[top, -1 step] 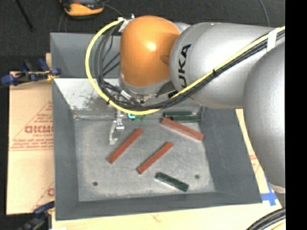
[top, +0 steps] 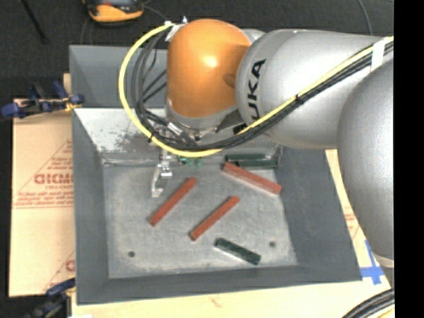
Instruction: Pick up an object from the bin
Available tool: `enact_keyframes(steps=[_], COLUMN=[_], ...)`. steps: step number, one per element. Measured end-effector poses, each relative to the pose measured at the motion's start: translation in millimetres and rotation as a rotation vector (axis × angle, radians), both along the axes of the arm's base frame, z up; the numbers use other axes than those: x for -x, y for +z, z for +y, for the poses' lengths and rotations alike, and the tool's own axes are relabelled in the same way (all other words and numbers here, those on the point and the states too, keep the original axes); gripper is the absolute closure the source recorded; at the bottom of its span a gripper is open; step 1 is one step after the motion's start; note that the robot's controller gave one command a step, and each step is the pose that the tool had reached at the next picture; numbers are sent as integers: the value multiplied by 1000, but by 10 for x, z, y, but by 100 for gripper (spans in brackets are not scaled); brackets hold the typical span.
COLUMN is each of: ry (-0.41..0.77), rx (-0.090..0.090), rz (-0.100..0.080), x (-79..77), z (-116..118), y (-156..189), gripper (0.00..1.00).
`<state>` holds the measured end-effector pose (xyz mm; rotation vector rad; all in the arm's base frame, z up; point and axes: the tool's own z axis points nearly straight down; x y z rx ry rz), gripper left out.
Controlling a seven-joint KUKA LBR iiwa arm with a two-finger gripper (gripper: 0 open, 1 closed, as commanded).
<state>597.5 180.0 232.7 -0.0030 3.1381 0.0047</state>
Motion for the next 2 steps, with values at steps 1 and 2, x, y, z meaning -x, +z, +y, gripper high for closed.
enact_keyframes(steps=[1, 2], ry=[45, 35], rx=[3, 1], rz=[-6, -1], x=[44, 414], z=[-232, -233], y=[-551, -1140], gripper=[0, 0])
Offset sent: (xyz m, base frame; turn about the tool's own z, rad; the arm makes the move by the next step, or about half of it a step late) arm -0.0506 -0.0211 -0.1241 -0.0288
